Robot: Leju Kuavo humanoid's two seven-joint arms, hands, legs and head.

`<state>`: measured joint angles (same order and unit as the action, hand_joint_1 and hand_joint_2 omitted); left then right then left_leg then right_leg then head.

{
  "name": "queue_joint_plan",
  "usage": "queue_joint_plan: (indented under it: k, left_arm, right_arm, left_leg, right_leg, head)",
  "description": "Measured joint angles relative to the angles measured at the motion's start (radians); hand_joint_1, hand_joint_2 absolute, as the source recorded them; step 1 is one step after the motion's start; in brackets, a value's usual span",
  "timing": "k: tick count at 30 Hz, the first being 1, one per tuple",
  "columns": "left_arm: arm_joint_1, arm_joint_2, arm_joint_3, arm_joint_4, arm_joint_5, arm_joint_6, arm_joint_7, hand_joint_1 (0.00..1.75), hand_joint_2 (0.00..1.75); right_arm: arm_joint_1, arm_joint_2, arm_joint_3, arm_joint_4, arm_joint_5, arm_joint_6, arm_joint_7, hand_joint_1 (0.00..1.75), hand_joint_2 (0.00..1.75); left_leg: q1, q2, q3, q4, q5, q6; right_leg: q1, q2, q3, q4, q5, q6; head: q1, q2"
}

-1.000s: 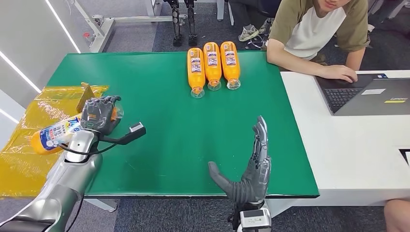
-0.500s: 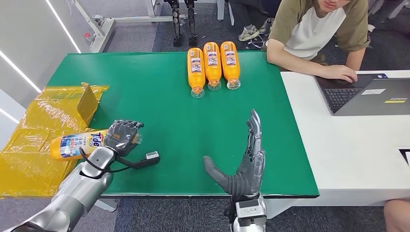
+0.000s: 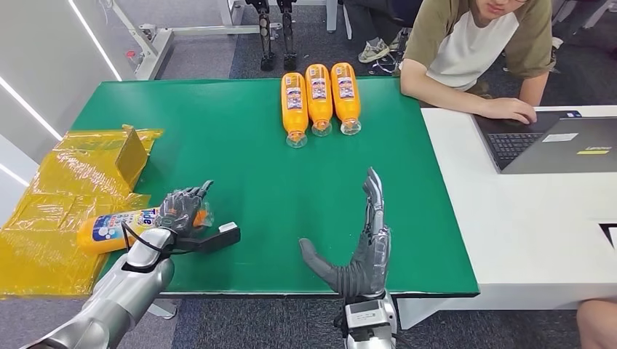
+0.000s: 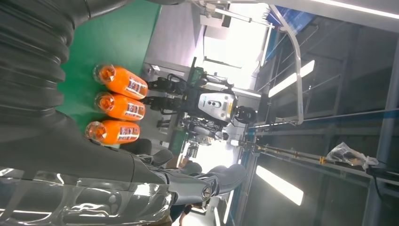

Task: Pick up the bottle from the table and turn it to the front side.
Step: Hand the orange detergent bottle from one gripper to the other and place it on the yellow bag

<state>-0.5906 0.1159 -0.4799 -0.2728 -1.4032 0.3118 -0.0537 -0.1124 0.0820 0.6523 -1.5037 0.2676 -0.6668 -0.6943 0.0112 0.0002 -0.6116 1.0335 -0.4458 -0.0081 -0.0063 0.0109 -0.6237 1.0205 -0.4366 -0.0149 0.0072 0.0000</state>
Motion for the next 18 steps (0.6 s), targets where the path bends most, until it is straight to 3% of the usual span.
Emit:
queue_joint_plan:
  k: [3,11,18]
  left_arm:
    - [-0.007,-0.005,0.041,0.0,0.071,-0.071,-0.033,0.0,1.75]
    - [-0.051,-0.002,0.239,0.0,0.309,-0.474,-0.25,0.0,1.75]
    - [-0.108,0.01,0.314,0.0,0.348,-0.687,-0.345,0.0,1.75]
  right_arm:
    - [0.0,0.0,0.0,0.002,0.004,0.004,0.004,0.0,1.75]
    - [-0.011,0.0,-0.002,0.023,-0.008,0.022,0.003,0.0,1.75]
    - [-0.012,0.0,-0.004,0.033,-0.016,0.007,0.003,0.0,1.75]
  left_leg:
    - [0.0,0.0,0.0,0.0,0.0,0.0]
    - [0.0,-0.004,0.006,-0.002,0.0,-0.001]
    - [0.0,-0.004,0.005,-0.002,0.004,-0.004]
  right_leg:
    - [0.0,0.0,0.0,0.0,0.0,0.0]
    - [0.0,-0.004,0.006,0.001,-0.001,-0.001]
    - [0.0,-0.003,0.004,0.001,0.001,-0.004]
  head:
    - [0.0,0.0]
    - [0.0,0.0]
    - [0.0,0.0]
